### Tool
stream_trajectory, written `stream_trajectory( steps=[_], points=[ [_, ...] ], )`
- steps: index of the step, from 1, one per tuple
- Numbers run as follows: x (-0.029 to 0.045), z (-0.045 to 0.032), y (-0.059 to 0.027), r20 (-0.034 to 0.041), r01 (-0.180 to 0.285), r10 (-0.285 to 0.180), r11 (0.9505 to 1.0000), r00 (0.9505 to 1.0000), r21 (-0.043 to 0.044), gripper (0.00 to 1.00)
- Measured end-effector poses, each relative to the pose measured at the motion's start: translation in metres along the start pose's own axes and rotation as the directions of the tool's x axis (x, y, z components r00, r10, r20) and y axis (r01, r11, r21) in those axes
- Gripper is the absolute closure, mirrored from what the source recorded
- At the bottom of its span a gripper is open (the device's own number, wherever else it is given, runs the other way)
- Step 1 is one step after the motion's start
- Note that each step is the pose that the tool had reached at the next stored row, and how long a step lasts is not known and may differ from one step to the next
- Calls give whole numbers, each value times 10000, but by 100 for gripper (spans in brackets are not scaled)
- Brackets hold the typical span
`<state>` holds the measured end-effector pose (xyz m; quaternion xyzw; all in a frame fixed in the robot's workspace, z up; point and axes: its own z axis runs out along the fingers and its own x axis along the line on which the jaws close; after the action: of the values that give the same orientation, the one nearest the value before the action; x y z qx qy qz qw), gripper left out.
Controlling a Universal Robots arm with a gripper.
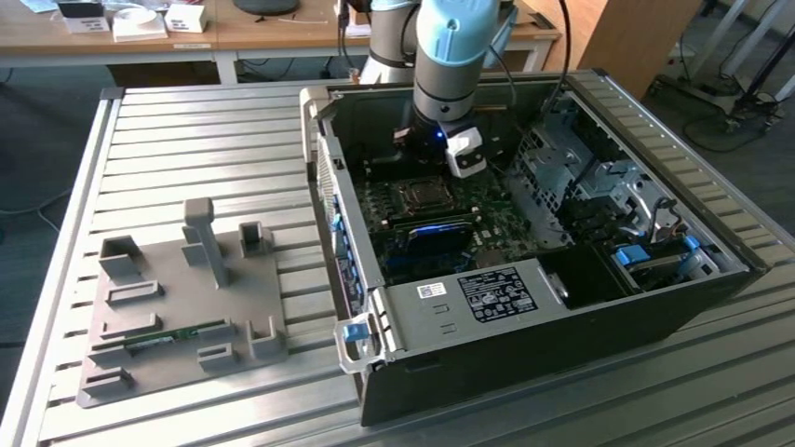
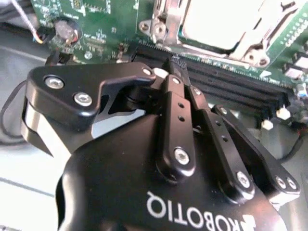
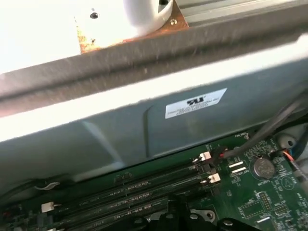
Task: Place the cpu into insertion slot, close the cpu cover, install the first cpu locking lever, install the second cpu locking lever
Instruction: 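Install the first cpu locking lever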
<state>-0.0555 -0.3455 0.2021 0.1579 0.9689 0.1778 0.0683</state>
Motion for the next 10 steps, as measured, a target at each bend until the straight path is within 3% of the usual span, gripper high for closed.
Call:
stream_trajectory(
  steps=[4,10],
  points=[
    [-4,-46,18,2,-7,7,10000,10000,1,89],
    [-4,-50,19,8,-17,17,10000,10000,6,89]
  ],
)
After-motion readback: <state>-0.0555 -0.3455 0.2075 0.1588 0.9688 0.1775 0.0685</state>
